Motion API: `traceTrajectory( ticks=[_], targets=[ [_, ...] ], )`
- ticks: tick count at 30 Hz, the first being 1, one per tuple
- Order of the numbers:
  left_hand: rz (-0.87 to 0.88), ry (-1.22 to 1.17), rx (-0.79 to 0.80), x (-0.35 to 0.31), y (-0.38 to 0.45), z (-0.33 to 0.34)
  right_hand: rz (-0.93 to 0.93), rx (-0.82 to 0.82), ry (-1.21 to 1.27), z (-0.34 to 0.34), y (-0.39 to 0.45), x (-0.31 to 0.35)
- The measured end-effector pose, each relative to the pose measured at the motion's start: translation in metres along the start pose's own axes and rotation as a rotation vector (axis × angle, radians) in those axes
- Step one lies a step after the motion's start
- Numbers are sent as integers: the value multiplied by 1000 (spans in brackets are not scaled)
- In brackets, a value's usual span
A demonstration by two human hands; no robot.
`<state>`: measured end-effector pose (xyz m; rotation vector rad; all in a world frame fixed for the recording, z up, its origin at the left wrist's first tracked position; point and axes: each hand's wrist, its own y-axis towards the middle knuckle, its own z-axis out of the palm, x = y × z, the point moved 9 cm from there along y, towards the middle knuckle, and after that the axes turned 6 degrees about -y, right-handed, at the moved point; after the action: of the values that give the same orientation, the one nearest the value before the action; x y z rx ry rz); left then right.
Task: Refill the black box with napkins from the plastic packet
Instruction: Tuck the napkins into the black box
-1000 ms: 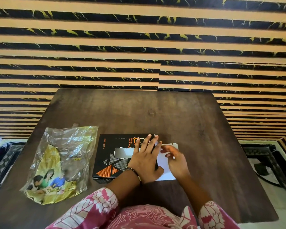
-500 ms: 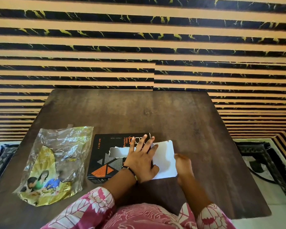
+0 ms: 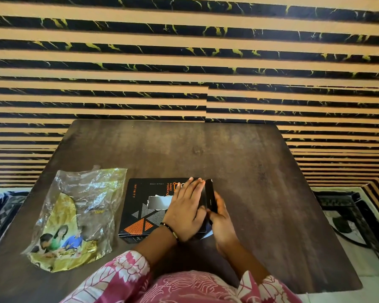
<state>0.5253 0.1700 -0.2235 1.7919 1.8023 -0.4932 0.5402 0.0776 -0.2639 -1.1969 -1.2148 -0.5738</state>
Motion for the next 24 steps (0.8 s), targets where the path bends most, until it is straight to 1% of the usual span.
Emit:
traceTrajectory(
  ticks=[9, 16, 20, 22, 24],
  targets=[
    [-14, -60, -14, 4, 1, 0, 9, 96, 49, 9, -5, -3],
    [-13, -60, 5, 1, 2, 0, -14, 129, 38, 22, -8, -5],
    [-18, -82, 0, 2, 1, -1, -12, 155, -18, 25, -11, -5],
    [-28, -151, -25, 2, 1, -5, -25, 161, -36, 25, -11, -3],
    [-53, -287, -69, 2, -1, -14, -23, 141, -29, 24, -11, -1]
  ],
)
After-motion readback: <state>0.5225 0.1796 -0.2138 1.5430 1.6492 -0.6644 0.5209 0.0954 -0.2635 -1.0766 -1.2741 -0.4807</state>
